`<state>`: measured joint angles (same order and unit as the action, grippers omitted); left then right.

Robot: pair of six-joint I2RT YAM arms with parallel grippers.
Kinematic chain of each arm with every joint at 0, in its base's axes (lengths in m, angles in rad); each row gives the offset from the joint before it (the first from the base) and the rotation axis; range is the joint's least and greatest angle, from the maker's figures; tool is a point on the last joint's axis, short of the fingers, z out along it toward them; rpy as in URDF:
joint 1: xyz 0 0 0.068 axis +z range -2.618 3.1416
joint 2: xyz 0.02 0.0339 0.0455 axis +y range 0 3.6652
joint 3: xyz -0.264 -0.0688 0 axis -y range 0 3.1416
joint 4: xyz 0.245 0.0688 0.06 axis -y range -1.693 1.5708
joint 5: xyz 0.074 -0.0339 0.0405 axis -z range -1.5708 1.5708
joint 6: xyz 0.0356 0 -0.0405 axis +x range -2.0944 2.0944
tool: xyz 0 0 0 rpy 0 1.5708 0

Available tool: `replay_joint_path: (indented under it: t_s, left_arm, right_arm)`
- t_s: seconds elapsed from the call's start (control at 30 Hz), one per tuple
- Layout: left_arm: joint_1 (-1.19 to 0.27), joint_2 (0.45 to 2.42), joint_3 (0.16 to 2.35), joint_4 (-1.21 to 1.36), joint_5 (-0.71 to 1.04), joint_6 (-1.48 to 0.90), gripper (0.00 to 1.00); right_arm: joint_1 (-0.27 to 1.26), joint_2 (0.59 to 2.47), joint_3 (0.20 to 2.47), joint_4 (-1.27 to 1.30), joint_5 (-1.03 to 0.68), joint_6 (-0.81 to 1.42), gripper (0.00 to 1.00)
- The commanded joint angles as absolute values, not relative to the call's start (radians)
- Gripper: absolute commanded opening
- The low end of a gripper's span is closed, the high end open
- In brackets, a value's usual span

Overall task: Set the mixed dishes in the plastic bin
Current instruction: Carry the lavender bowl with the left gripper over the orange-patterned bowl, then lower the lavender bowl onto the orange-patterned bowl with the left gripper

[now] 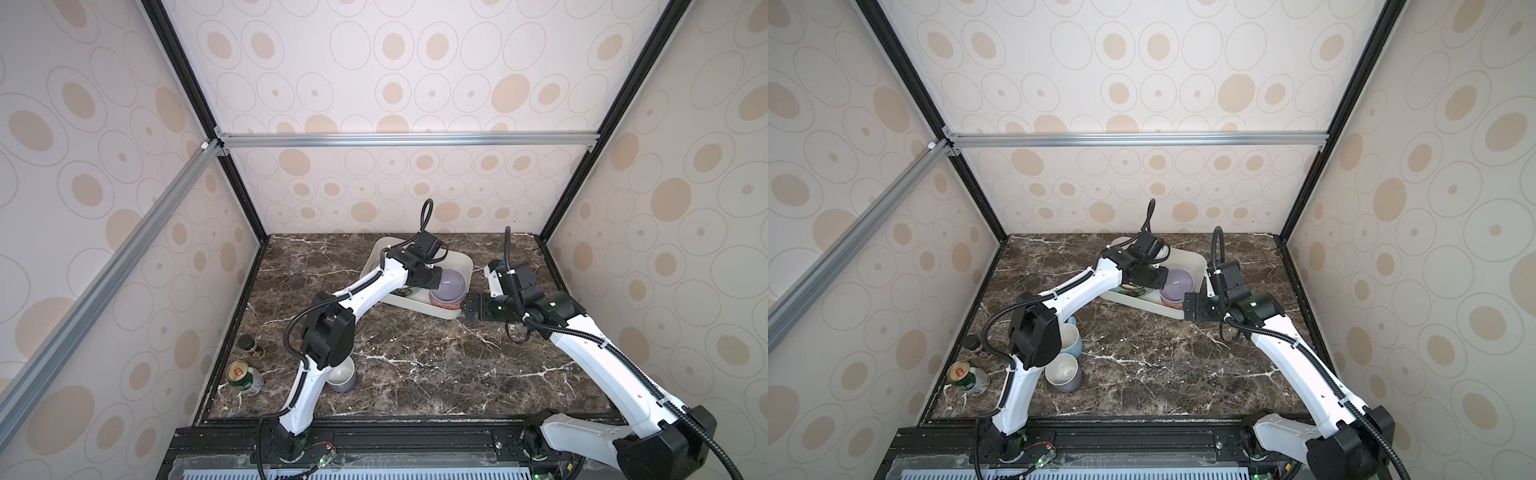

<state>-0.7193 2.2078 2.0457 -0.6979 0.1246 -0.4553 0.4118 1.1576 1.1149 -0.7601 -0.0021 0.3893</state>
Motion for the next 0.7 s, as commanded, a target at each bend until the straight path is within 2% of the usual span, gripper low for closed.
replay_joint_path:
  t_s: [0.0, 0.67]
  left_arm:
    - [-0.731, 2.215, 2.112, -0.702, 0.112, -0.479, 0.02]
    - [-0.725, 2.327, 2.217, -0.757, 0.074, -0.457, 0.05]
  right_arm:
    - [0.405, 1.130, 1.092, -0.786, 0.009, 0.400, 1.00]
    - [0.379, 1.126, 1.074, -0.769, -0.007, 0.382, 1.00]
